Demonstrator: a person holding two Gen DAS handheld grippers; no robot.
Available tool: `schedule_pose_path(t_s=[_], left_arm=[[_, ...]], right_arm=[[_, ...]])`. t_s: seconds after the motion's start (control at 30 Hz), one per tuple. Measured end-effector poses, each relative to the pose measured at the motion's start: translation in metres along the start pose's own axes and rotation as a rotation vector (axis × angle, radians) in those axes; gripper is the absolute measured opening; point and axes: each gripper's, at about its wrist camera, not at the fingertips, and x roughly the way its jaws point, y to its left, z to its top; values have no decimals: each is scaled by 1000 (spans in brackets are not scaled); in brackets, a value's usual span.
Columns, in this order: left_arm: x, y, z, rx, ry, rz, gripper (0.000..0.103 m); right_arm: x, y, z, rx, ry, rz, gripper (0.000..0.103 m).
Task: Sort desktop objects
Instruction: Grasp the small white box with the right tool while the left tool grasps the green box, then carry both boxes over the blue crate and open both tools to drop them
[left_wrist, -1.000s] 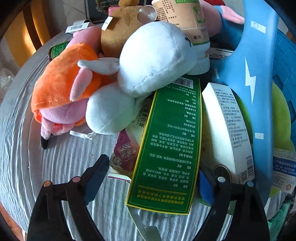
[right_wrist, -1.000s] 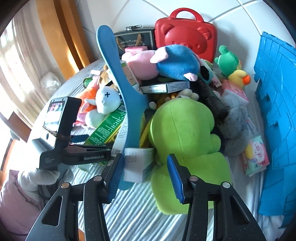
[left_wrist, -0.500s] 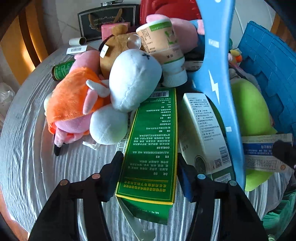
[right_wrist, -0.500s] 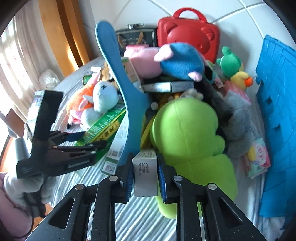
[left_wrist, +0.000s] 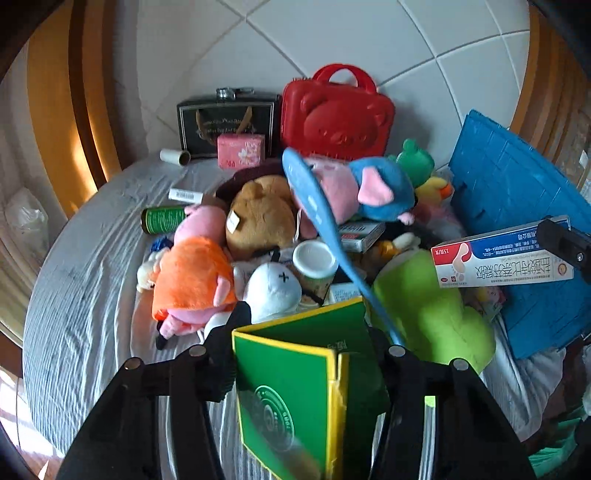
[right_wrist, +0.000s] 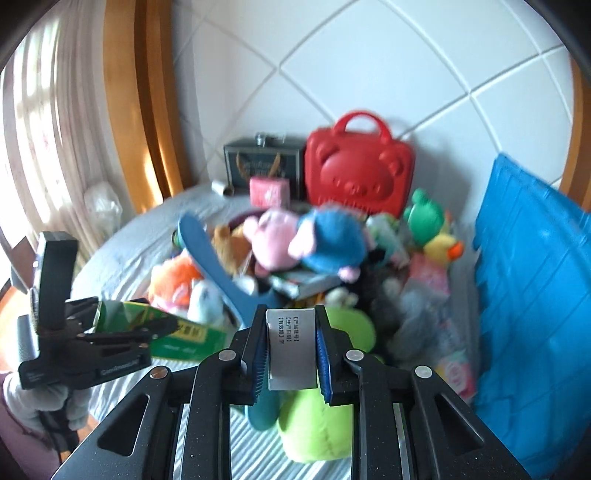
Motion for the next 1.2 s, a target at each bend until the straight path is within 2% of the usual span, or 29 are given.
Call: schedule_pose_path(t_s=[0.17, 0.33, 0.5, 0.7, 0.93, 1.07, 1.2], left_arm=[[-33, -3, 34, 11, -133, 34, 51], [-81, -32, 67, 43, -289, 58, 51], [-113, -75, 96, 92, -416, 14, 51], [-129, -162, 130, 166, -521, -103, 51], [-125, -289, 147, 277, -543, -261, 51], [-110, -357, 147, 335, -505, -327, 51], [-87, -414, 142, 385, -426, -351, 51]], right_arm=[[-31, -13, 21, -7, -96, -24, 22], [-62, -33, 36, -15, -198, -93, 22], [-98, -65, 45, -17, -303, -191, 22], [-137, -116, 46, -1, -387, -319, 22], [-180, -199, 23, 44, -407, -486, 22], [-188, -248, 9, 76, -382, -544, 22], [-199, -289, -9, 111, -344, -583, 22]])
